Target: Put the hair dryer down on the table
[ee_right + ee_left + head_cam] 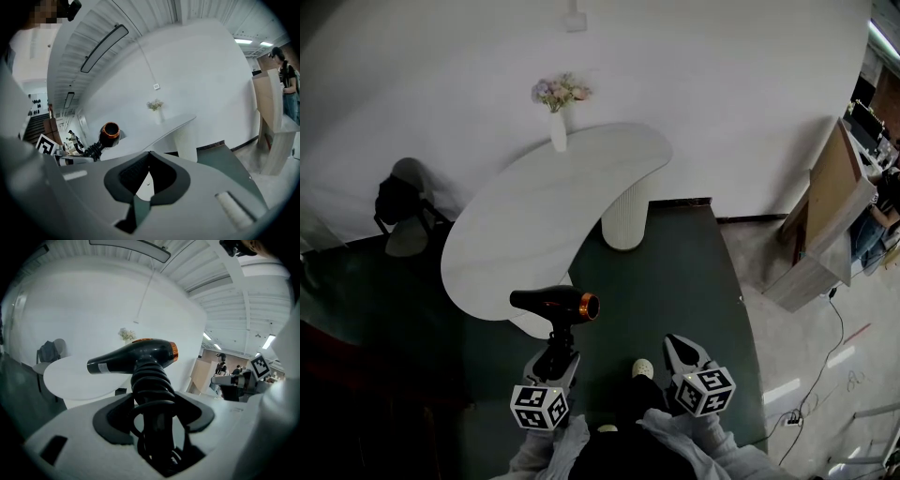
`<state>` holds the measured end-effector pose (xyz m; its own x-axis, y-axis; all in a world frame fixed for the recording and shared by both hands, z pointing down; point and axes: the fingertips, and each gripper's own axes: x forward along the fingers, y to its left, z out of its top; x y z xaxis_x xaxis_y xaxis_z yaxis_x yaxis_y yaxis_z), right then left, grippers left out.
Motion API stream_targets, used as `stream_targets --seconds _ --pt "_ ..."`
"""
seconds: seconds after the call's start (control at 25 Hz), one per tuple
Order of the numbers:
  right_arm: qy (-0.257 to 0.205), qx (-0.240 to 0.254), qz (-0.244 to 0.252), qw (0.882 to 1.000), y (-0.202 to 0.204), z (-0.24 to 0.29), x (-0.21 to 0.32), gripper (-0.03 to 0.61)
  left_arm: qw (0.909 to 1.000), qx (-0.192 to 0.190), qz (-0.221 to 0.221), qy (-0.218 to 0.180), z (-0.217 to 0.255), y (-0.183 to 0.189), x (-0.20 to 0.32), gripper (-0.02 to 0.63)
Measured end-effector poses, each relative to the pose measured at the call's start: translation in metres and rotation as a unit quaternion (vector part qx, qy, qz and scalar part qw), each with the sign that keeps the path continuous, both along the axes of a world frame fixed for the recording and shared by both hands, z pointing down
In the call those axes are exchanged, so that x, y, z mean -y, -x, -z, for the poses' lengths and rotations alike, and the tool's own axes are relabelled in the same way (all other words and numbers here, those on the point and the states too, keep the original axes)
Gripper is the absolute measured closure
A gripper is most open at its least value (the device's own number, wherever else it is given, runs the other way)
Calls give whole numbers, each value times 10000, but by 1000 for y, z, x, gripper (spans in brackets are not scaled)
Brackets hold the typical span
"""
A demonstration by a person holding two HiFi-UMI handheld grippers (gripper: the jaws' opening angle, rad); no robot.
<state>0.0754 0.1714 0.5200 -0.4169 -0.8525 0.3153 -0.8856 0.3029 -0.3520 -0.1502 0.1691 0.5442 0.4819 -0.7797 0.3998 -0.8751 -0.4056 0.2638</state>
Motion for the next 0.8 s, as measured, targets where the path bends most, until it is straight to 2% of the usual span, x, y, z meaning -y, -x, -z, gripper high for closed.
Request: stream_targets --seconds 0.4,0.6,0.8 --pt "-183 -63 278 9994 -68 17 173 569 9994 -71 232 -246 18 -70 164 347" --pt "-81 24 311 9995 -94 7 223 569 9988 -217 352 -249 15 -103 212 347" --pt "79 151 418 9990 -93 -4 251 569 9992 -211 323 -104 7 -114 239 347"
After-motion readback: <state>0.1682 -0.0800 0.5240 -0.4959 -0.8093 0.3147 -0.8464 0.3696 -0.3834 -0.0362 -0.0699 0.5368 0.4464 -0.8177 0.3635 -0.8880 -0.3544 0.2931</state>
